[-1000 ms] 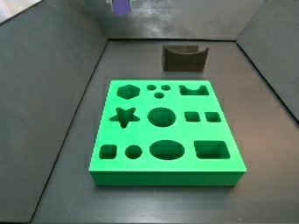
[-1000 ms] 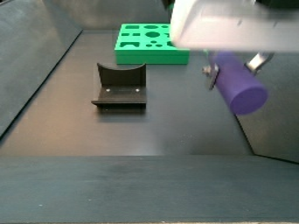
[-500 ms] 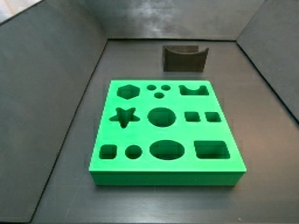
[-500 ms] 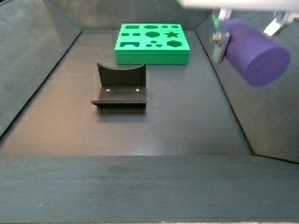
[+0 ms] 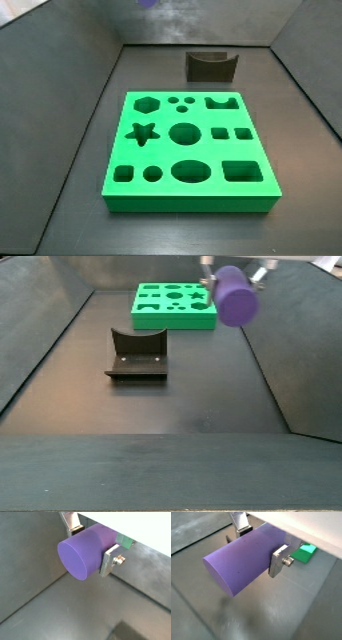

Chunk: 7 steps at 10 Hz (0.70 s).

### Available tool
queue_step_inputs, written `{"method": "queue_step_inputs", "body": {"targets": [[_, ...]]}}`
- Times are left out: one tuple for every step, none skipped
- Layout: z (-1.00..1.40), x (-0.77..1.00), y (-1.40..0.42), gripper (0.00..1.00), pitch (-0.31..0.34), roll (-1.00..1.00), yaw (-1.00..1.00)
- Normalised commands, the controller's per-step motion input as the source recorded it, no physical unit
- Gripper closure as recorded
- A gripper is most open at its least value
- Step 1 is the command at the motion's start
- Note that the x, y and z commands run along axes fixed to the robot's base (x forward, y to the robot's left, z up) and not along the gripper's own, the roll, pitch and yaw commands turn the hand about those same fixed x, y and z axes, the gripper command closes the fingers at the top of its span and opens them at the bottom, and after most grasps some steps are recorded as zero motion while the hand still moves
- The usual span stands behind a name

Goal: Pick up the round object. Move up. Place the round object on the fixture. Regrasp the round object. Move to above the board. Insert the round object.
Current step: Place the round object on the fixture.

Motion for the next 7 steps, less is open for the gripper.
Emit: {"method": "queue_step_inputs", "body": {"targets": [[-0.03, 1.0, -0.47, 1.0, 0.113, -0.13, -0.06], [-0.03, 1.0, -0.39, 1.0, 0.108, -0.1, -0.01], [-0.02, 1.0, -0.33, 1.0, 0.115, -0.08, 0.0], [-0.02, 1.0, -0.29, 1.0, 0.125, -0.06, 0.01], [-0.01, 1.0, -0.23, 1.0, 0.136, -0.03, 0.02], [-0.01, 1.0, -0.19, 1.0, 0.144, -0.01, 0.02], [-0.01, 1.0, -0.15, 1.0, 0.151, 0.01, 0.02]]}}
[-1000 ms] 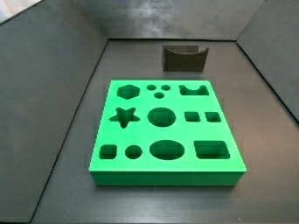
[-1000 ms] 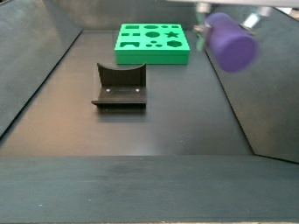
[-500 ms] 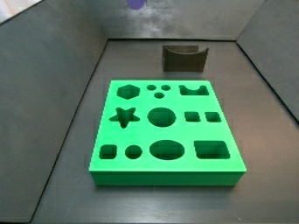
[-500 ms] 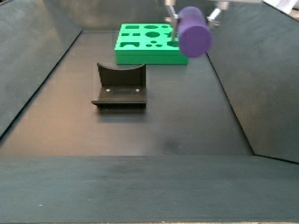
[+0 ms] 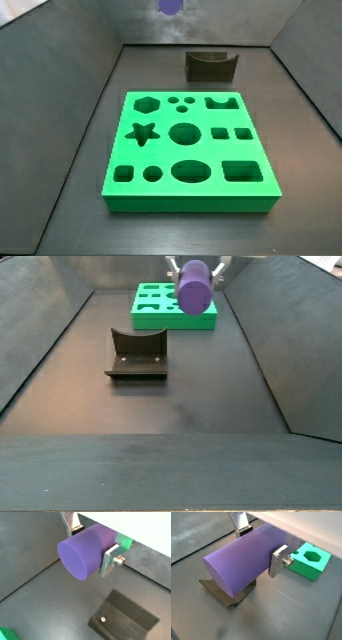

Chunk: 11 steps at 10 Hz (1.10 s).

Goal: Pick up the round object. Move up. Place the round object on the fixture. Regrasp the round object. Move to above the board. Insert the round object.
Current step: Place the round object on the fixture.

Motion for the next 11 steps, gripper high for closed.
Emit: {"method": "queue_step_inputs", "body": {"targets": [[-0.01, 1.0, -0.12, 1.0, 0.158, 0.02, 0.02], [-0.01, 1.0, -0.08, 1.0, 0.157, 0.04, 0.02], [0.14, 1.0, -0.12, 1.0, 0.01, -1.0, 0.13], [0.15, 1.0, -0.1, 1.0, 0.014, -1.0, 0.13], [0.13, 1.0, -0.06, 1.0, 0.029, -1.0, 0.1], [0.09, 1.0, -0.03, 1.0, 0.046, -1.0, 0.09], [0.07, 0.96, -0.02, 1.0, 0.059, -1.0, 0.08], [0.06, 0.87, 0.0, 1.0, 0.07, -1.0, 0.07], [0.02, 0.66, 0.02, 1.0, 0.099, -1.0, 0.04], [0.01, 0.57, 0.03, 1.0, 0.109, -1.0, 0.03], [0.01, 0.41, 0.03, 1.0, 0.134, -1.0, 0.0]]}}
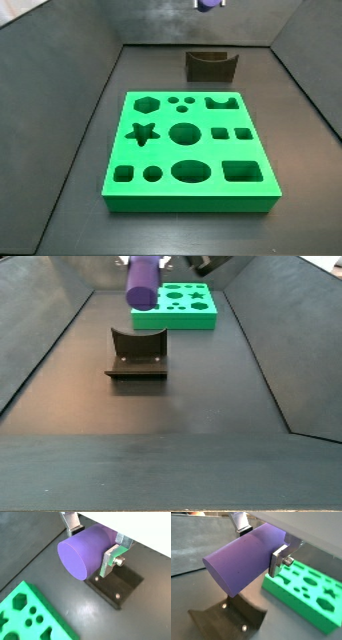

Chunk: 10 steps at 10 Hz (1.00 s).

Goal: Pick up the round object. Move up. Place the round object on the fixture. Regrasp the round object. Move to above the board. Insert the round object.
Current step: Place the round object on the fixture.

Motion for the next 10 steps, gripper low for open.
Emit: {"method": "queue_step_inputs", "body": {"targets": [[0.0, 0.28, 0.04, 1.0, 0.156, -1.0, -0.03], [0.0, 0.12, 0.04, 1.0, 0.145, -0.78, -0.06], [0.0, 0.06, 0.04, 1.0, 0.125, -0.66, -0.08], [0.0, 0.03, 0.03, 1.0, 0.069, -0.41, -0.1], [0.0, 0.04, 0.02, 1.0, 0.046, -0.26, -0.11], [-1.0, 0.12, 0.13, 1.0, 0.303, -1.0, -0.05], [-1.0, 0.12, 0.13, 1.0, 0.301, -1.0, -0.06], [-1.0, 0.14, 0.14, 1.0, 0.29, -0.88, -0.13], [-1.0, 0.15, 0.13, 1.0, 0.259, -0.72, -0.17], [-1.0, 0.15, 0.14, 1.0, 0.181, -0.48, -0.22]]}}
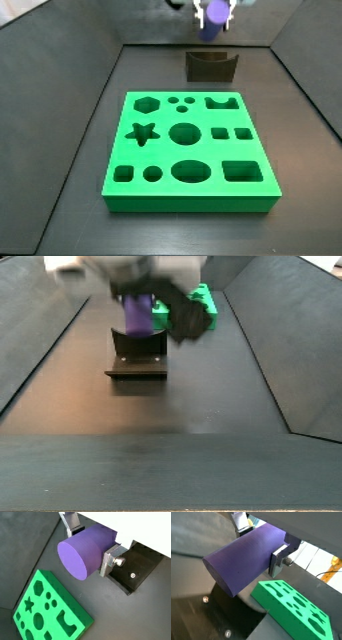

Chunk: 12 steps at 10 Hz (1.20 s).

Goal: Pick up the round object. Move up. Place the round object on the fixture. Regrasp the round object. Move to above the board. Insert the round object.
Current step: Place the round object on the fixture.

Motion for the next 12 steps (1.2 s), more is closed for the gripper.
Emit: {"method": "queue_step_inputs", "body": {"targets": [[-1.0, 0.16, 0.14, 1.0, 0.139, -0.37, -0.23], [-1.0, 0.17, 0.13, 1.0, 0.071, -0.22, -0.23], [-0.84, 0.16, 0.13, 1.0, 0.032, -0.14, -0.22], [-0.62, 0.14, 0.1, 1.0, 0.015, -0.1, -0.2], [-0.49, 0.12, 0.08, 1.0, 0.006, -0.08, -0.18], [-0.25, 0.09, 0.06, 1.0, -0.01, -0.05, -0.15], [-0.18, 0.07, 0.06, 1.0, -0.02, -0.04, -0.13], [-0.18, 0.06, 0.06, 1.0, -0.023, -0.04, -0.11], [-0.18, 0.06, 0.06, 1.0, -0.023, -0.04, -0.1], [-0.18, 0.06, 0.06, 1.0, -0.023, -0.04, -0.08], [-0.17, 0.0, -0.5, 1.0, 0.0, 0.0, 0.0], [0.0, 0.0, 0.0, 0.0, 0.0, 0.0, 0.0]]}}
